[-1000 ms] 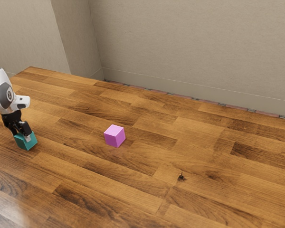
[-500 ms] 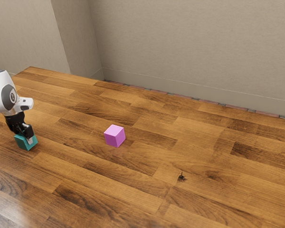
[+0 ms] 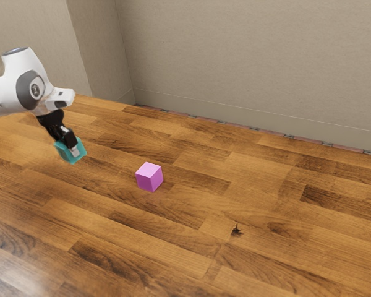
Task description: Pick up the blue block with one arm, and put the blue block on the pink block with one arm
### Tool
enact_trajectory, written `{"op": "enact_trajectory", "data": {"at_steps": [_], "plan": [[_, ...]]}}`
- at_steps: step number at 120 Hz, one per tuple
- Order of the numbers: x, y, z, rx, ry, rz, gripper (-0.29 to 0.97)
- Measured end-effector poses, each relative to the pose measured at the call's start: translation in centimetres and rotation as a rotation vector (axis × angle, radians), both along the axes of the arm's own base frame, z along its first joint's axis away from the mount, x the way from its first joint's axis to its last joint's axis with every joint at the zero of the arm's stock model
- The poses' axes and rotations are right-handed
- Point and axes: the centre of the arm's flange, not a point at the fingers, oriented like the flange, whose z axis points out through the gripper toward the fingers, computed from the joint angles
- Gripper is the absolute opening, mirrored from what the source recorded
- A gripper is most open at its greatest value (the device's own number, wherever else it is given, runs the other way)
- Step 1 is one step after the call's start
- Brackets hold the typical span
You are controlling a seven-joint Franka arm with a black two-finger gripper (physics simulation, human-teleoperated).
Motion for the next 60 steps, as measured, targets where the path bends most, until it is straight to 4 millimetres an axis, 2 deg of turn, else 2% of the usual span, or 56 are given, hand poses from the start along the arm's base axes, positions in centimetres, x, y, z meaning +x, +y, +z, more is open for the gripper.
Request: {"op": "enact_trajectory", "data": {"at_steps": [10, 16, 20, 25, 30, 60], "plan": [[2.7, -11.0, 1.4, -0.017, 0.008, -0.150, 0.34], [3.9, -16.0, 1.8, -0.023, 0.013, -0.201, 0.34], [5.2, -18.2, 2.0, -0.025, 0.009, -0.218, 0.34], [7.4, -19.3, 1.6, -0.024, 0.008, -0.216, 0.34], [8.6, -19.6, 1.3, -0.021, 0.010, -0.198, 0.34], [11.4, -20.6, -0.8, 0.005, 0.053, -0.032, 0.35]]}}
